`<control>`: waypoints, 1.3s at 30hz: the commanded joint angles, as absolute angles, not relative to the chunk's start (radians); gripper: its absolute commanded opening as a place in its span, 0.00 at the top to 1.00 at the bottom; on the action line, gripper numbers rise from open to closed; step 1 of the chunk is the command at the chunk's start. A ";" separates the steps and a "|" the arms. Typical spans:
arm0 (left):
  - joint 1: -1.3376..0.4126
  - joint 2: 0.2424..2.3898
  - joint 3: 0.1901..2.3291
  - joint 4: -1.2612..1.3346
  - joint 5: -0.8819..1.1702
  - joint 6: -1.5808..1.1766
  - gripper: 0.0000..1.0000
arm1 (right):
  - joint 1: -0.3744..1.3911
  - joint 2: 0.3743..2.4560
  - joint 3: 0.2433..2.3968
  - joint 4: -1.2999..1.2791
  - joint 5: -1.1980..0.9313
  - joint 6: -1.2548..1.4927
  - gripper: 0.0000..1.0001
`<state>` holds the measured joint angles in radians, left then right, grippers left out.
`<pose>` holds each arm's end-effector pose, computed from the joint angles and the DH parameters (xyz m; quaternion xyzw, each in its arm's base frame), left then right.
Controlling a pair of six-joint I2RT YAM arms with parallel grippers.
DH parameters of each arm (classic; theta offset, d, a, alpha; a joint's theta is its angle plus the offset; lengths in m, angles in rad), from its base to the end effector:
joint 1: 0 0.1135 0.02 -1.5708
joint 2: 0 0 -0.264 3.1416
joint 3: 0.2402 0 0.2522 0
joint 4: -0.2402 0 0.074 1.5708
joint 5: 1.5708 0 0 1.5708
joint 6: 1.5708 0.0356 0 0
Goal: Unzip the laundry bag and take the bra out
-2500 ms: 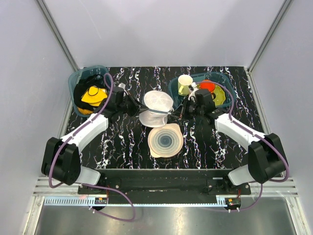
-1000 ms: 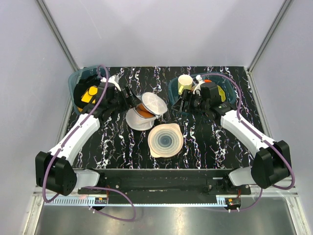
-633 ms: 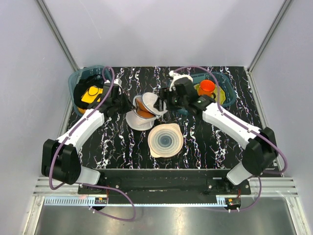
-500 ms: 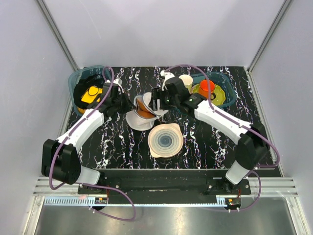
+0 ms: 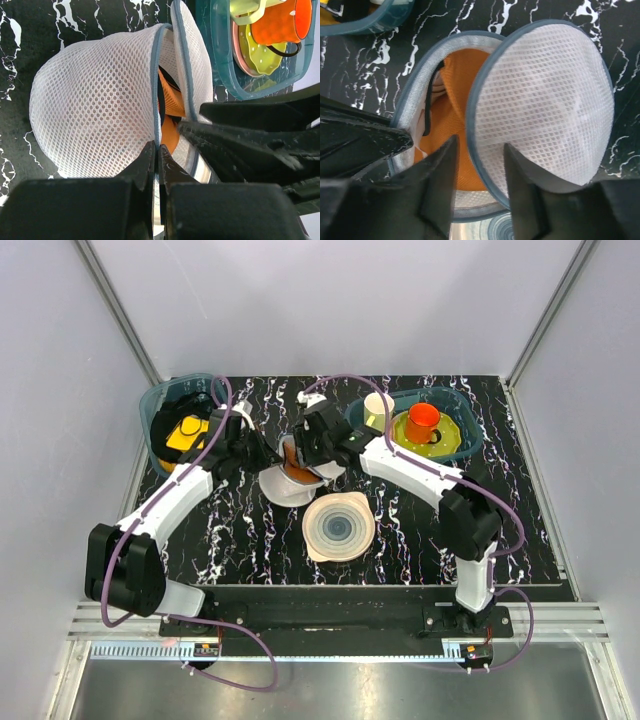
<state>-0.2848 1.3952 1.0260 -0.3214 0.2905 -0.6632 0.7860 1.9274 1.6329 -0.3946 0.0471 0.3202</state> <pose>0.2921 -0.0961 0.2721 -0.1078 0.8908 -0.3089 0.3153 0.3182 0.3162 0.2775 -0.1989 0.8820 0.2060 0.3742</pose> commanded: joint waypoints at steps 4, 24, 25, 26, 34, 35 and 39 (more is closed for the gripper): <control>-0.275 1.364 1.016 -0.288 0.307 -0.663 1.00 | 0.793 1.806 1.527 -0.292 0.178 0.314 0.81; -0.238 1.241 0.856 -0.337 0.291 -0.652 1.00 | 0.795 1.336 0.994 0.112 0.175 0.376 1.00; -0.238 1.233 0.865 -0.345 0.290 -0.652 1.00 | 0.795 1.309 0.976 0.162 0.167 0.373 1.00; -0.236 1.221 0.868 -0.357 0.284 -0.649 1.00 | 0.793 1.293 0.956 0.184 0.164 0.370 1.00; -0.229 1.091 1.001 -0.413 0.288 -0.626 0.28 | 0.795 1.307 0.919 0.170 0.111 0.379 1.00; -0.229 1.088 1.020 -0.428 0.298 -0.623 0.24 | 0.795 1.308 0.919 0.172 0.101 0.383 1.00; -0.232 1.097 1.129 -0.454 0.324 -0.632 0.17 | 0.795 1.322 0.922 0.172 0.087 0.387 1.00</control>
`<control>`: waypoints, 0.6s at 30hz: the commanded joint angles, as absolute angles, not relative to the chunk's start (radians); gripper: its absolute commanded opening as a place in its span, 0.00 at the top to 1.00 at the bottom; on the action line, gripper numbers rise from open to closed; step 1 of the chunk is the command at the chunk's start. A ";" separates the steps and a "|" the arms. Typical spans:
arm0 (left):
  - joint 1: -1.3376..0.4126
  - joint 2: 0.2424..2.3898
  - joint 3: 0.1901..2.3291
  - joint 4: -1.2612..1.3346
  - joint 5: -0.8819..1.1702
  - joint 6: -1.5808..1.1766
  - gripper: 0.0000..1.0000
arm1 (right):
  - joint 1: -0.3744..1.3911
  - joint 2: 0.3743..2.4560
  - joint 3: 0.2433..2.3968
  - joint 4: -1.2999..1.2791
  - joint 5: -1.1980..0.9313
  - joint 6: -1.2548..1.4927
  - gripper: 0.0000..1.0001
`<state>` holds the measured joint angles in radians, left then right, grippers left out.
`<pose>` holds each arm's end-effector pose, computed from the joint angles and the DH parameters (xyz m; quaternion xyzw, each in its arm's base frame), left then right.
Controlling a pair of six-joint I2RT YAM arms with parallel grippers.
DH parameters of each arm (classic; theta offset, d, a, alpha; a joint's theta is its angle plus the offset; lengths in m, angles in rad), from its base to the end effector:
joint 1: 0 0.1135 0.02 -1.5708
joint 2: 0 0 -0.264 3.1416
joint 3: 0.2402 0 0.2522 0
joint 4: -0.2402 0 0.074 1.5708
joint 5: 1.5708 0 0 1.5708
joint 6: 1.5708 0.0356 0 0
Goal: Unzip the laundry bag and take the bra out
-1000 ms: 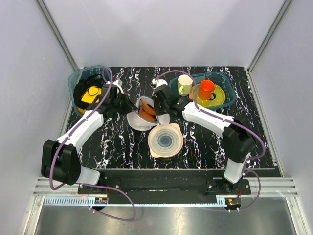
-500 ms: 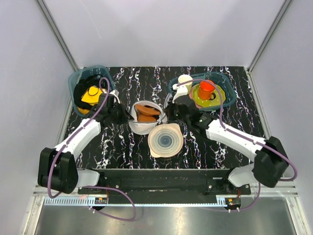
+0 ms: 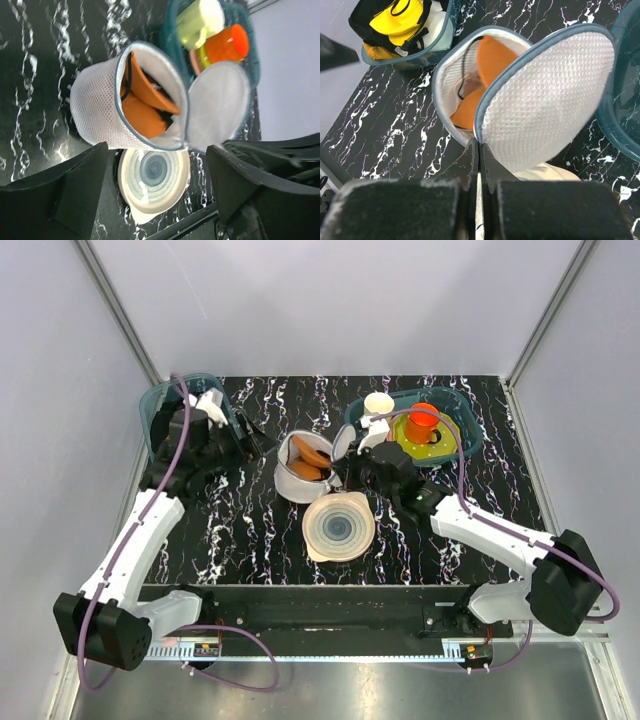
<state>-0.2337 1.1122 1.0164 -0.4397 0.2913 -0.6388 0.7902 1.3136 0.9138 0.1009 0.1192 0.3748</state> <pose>0.2366 -0.0668 0.3314 -0.1026 0.8567 -0.3212 0.3905 0.2186 0.2147 0.2965 -0.1310 0.7931 0.2861 0.5215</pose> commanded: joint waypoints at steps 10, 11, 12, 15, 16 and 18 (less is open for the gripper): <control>-0.385 1.339 1.264 -0.427 0.299 -0.755 0.22 | 0.795 1.339 0.934 0.172 0.083 0.368 1.00; -0.400 1.359 1.275 -0.422 0.293 -0.759 0.23 | 0.793 1.341 0.931 0.173 0.084 0.368 1.00; -0.405 1.374 1.282 -0.417 0.293 -0.767 0.23 | 0.795 1.336 0.930 0.175 0.084 0.370 1.00; -0.414 1.442 1.295 -0.394 0.310 -0.790 0.26 | 0.795 1.332 0.919 0.183 0.087 0.371 1.00; -0.414 1.471 1.289 -0.370 0.316 -0.801 0.27 | 0.795 1.328 0.916 0.183 0.086 0.373 1.00; -0.414 1.500 1.264 -0.333 0.333 -0.831 0.29 | 0.795 1.327 0.914 0.183 0.084 0.370 1.00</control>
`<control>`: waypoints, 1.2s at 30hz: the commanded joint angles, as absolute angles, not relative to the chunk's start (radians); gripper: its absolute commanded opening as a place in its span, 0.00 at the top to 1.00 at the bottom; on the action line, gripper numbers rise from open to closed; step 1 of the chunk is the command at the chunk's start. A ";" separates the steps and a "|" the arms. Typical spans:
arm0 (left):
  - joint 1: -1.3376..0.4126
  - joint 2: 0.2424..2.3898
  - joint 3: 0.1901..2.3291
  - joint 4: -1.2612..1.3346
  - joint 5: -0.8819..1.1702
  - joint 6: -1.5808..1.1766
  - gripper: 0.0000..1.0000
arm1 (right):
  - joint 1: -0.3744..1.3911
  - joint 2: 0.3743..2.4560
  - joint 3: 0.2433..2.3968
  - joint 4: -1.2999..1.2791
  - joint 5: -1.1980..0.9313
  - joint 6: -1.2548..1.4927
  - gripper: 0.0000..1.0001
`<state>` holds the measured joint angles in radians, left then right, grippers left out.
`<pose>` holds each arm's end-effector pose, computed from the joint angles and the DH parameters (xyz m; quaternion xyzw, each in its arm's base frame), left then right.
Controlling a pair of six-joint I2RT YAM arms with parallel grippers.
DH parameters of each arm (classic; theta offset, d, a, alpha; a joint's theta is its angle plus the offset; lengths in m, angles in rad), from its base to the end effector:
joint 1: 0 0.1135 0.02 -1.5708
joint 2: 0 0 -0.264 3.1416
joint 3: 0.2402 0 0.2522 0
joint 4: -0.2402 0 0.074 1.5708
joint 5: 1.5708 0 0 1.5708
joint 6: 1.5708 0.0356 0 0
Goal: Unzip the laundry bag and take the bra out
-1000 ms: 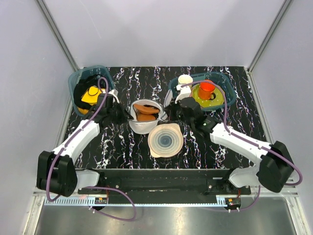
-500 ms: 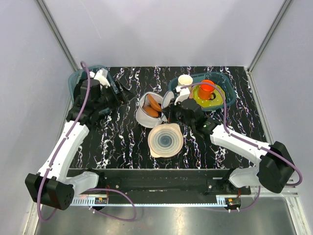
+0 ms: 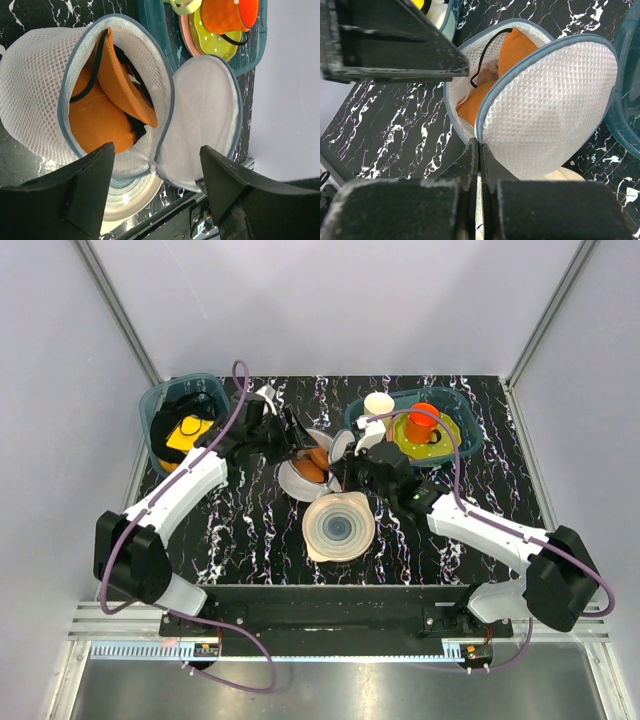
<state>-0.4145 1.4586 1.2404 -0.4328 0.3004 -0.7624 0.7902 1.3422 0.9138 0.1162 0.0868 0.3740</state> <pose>0.2964 -0.1419 0.3159 -0.0879 0.8841 -0.3551 0.2906 0.2218 0.2196 0.2898 -0.1419 0.7955 0.2940 0.5105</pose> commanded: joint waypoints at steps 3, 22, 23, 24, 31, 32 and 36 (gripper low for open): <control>-0.414 1.554 1.266 -0.293 0.344 -0.859 0.30 | 0.793 1.322 0.910 0.183 0.084 0.370 1.00; -0.433 1.623 1.419 -0.308 0.339 -0.857 1.00 | 0.795 1.312 0.881 0.169 0.112 0.376 1.00; -0.431 1.599 1.433 -0.311 0.347 -0.859 1.00 | 0.795 1.322 0.879 0.166 0.120 0.377 1.00; -0.430 1.577 1.436 -0.313 0.354 -0.861 1.00 | 0.795 1.330 0.882 0.160 0.123 0.380 1.00; -0.325 1.418 1.342 -0.167 0.492 -0.980 1.00 | 0.795 1.404 0.946 0.126 0.107 0.402 1.00; -0.315 1.401 1.332 -0.144 0.514 -1.017 1.00 | 0.795 1.411 0.950 0.126 0.104 0.402 1.00; -0.264 1.347 1.296 -0.048 0.560 -1.068 1.00 | 0.795 1.427 0.966 0.109 0.094 0.403 1.00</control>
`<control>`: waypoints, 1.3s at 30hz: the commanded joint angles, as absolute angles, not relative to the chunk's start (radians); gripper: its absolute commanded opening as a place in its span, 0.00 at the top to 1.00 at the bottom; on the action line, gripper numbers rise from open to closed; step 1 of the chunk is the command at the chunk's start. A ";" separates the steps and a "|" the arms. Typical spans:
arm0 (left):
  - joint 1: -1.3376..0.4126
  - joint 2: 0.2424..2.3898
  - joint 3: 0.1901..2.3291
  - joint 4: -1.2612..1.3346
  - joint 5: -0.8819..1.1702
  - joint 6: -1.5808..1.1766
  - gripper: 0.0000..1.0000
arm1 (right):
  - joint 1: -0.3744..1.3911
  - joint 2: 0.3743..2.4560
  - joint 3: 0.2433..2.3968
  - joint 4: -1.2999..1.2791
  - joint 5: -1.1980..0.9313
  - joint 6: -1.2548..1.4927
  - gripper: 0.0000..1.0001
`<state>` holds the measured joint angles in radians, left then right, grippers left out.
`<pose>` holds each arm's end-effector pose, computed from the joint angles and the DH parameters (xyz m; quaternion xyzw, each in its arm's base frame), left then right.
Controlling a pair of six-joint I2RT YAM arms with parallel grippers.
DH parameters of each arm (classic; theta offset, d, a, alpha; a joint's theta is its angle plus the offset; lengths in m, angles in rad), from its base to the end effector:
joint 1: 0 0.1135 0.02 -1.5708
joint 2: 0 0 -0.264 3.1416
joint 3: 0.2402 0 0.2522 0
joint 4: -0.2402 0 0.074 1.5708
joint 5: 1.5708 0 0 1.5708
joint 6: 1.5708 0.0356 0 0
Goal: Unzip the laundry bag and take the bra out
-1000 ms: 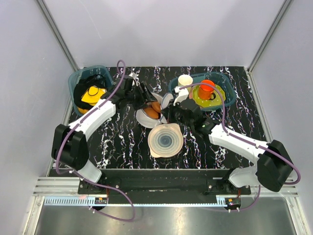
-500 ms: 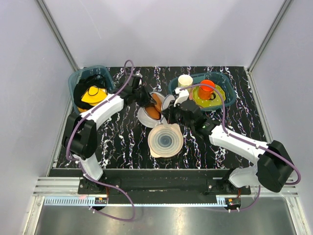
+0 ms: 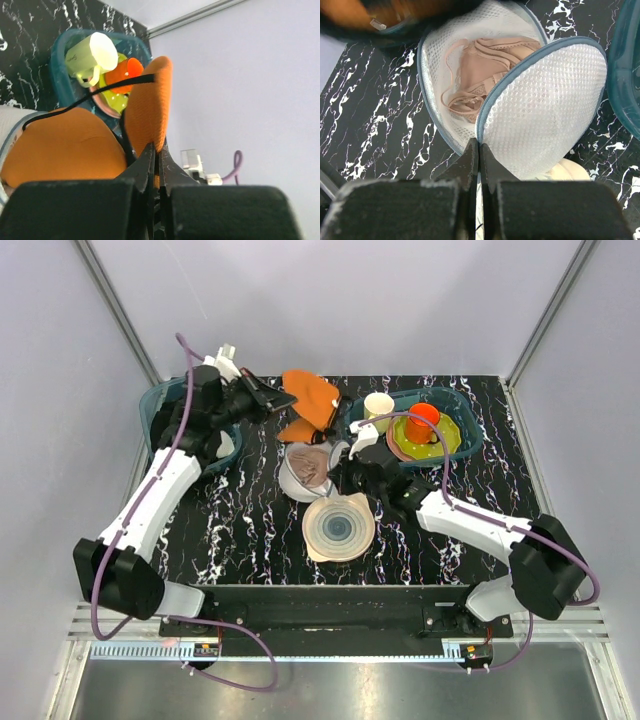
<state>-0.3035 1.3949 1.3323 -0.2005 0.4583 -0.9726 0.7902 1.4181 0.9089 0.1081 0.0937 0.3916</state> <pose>0.3048 -0.1120 0.3904 -0.1233 0.7755 -0.4976 0.3684 0.2302 0.2277 0.2647 -0.1395 0.8215 0.2748 0.4797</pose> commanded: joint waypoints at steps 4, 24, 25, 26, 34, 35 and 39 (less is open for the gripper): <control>-0.160 1.318 1.389 -0.136 0.519 -1.009 1.00 | 0.795 1.425 0.960 0.109 0.086 0.403 1.00; 0.201 1.410 1.535 -0.325 0.143 -0.673 1.00 | 0.796 1.399 0.965 0.107 0.081 0.391 1.00; 0.209 1.419 1.552 -0.319 0.144 -0.673 1.00 | 0.795 1.397 0.966 0.106 0.081 0.388 1.00; 0.216 1.430 1.566 -0.316 0.143 -0.670 1.00 | 0.795 1.397 0.968 0.098 0.083 0.387 1.00; 0.273 1.700 1.710 -0.342 0.176 -0.666 1.00 | 0.795 1.428 0.989 0.109 0.066 0.382 1.00; 0.278 1.732 1.753 -0.357 0.178 -0.664 1.00 | 0.795 1.433 0.989 0.109 0.061 0.382 1.00; 0.281 1.841 1.833 -0.368 0.158 -0.644 1.00 | 0.793 1.428 0.982 0.106 0.072 0.377 1.00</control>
